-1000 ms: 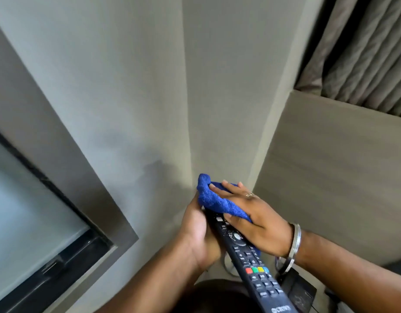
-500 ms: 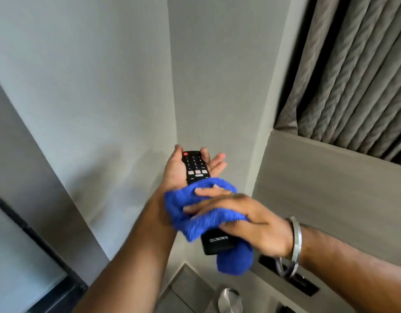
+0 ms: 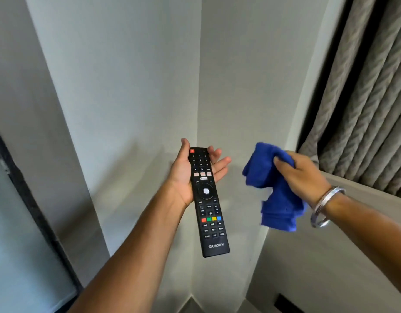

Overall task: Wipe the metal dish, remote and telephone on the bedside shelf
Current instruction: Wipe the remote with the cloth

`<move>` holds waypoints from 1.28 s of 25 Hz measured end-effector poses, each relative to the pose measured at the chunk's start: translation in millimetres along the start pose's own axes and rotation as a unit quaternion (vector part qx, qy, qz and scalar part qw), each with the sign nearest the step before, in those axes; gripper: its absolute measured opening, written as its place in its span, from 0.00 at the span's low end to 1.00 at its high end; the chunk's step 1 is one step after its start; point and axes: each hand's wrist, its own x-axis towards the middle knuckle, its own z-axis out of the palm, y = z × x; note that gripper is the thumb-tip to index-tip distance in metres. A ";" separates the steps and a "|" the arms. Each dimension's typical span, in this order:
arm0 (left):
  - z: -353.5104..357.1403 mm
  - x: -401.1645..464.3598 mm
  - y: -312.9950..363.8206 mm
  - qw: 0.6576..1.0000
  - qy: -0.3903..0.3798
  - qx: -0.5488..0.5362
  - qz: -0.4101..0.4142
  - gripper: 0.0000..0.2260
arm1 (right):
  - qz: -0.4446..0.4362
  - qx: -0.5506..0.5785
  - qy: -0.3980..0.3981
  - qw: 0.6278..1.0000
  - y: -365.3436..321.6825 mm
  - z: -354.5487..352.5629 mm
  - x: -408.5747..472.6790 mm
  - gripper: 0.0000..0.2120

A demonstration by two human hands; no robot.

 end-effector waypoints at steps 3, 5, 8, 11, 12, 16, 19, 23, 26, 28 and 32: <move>9.9 -1.2 -3.3 0.998 0.008 0.055 0.023 0.31 | -0.022 0.060 0.065 0.996 -26.5 22.1 -3.4 0.09; 19.7 -2.0 -7.2 0.998 -0.007 0.050 0.039 0.31 | -0.151 0.015 -0.017 0.988 -52.7 44.1 -13.7 0.16; 27.3 -5.0 -8.2 0.995 -0.014 0.075 0.060 0.29 | -0.227 -0.097 -0.080 0.966 -70.1 60.4 -18.5 0.23; 29.6 -7.2 2.3 0.995 -0.003 0.048 0.082 0.28 | -0.272 -0.128 -0.107 0.948 -73.9 52.3 -22.4 0.21; 29.9 -7.4 6.6 0.996 -0.003 0.026 0.086 0.29 | -0.302 -0.132 -0.144 0.933 -72.7 49.6 -27.8 0.21; 25.6 -12.6 3.3 0.998 -0.026 0.002 0.057 0.30 | -0.386 -0.202 -0.287 0.853 -65.7 28.1 -41.8 0.21; 23.1 -15.6 -5.4 0.998 -0.049 0.001 0.041 0.30 | -0.405 -0.254 -0.200 0.855 -63.5 9.7 -26.5 0.21; 33.1 -13.0 -3.6 0.997 -0.058 0.004 0.049 0.30 | -0.339 -0.159 -0.134 0.917 -73.4 22.4 -28.4 0.20; 35.9 -9.2 6.1 0.996 -0.037 0.003 0.076 0.30 | -0.344 -0.148 -0.183 0.909 -72.1 35.2 -51.9 0.20; 33.6 -8.7 10.1 0.998 -0.017 -0.021 0.060 0.30 | -0.371 -0.190 -0.210 0.884 -67.6 31.1 -60.1 0.21; 24.5 -8.1 -11.0 0.999 0.020 -0.030 0.010 0.31 | -0.460 -0.282 -0.286 0.792 -60.9 15.9 -64.4 0.21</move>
